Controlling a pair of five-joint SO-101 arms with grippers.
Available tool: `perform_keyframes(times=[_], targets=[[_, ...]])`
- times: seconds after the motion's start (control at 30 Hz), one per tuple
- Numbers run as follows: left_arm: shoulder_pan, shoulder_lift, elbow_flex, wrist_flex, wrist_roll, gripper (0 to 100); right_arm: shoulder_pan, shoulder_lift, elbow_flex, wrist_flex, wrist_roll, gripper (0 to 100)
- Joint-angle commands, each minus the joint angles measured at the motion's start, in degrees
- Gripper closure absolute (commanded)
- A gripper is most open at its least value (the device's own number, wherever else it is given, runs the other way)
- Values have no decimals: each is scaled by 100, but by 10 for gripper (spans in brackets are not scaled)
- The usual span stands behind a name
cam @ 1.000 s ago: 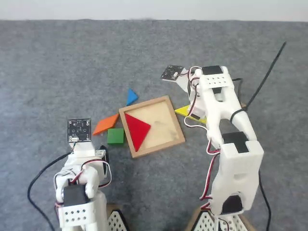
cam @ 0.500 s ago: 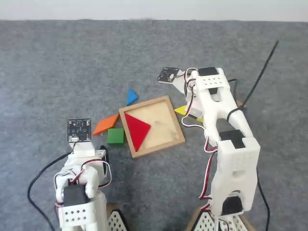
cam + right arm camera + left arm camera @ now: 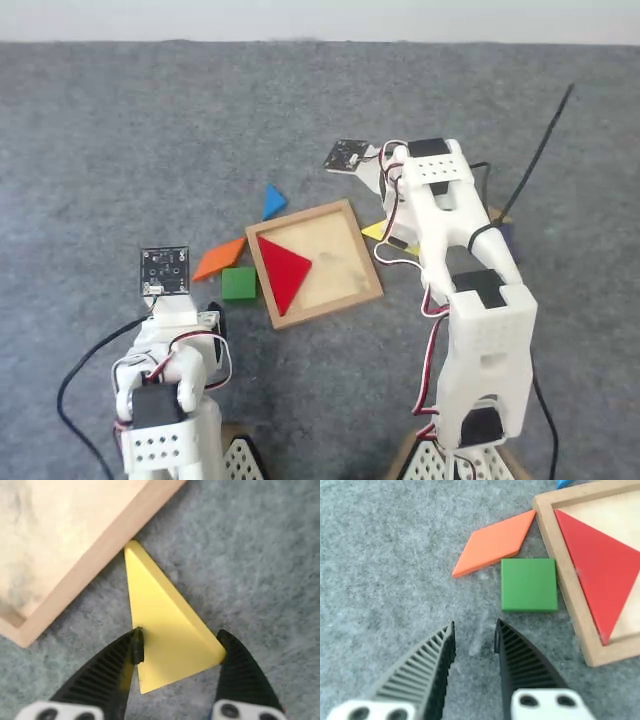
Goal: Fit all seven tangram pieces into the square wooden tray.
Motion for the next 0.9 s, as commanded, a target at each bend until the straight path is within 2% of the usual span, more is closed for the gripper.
perform_keyframes(times=[0.0,0.13,0.3,0.5,0.6,0.7,0.87], targets=[[-26,-114,-75,26,62,871,-119,145,26,101,-510,867],[-26,-114,-75,26,62,871,-110,-75,0,180,-607,997],[-26,-114,-75,26,62,871,-119,-585,0,708,-659,992],[-26,-114,-75,26,62,871,-163,-1437,0,963,-1714,991],[-26,-114,-75,26,62,871,-189,-1859,-88,954,-2716,991],[-26,-114,-75,26,62,871,-347,-2026,-352,954,-4220,991],[-26,-114,-75,26,62,871,-1024,-1859,-782,884,-6980,990]])
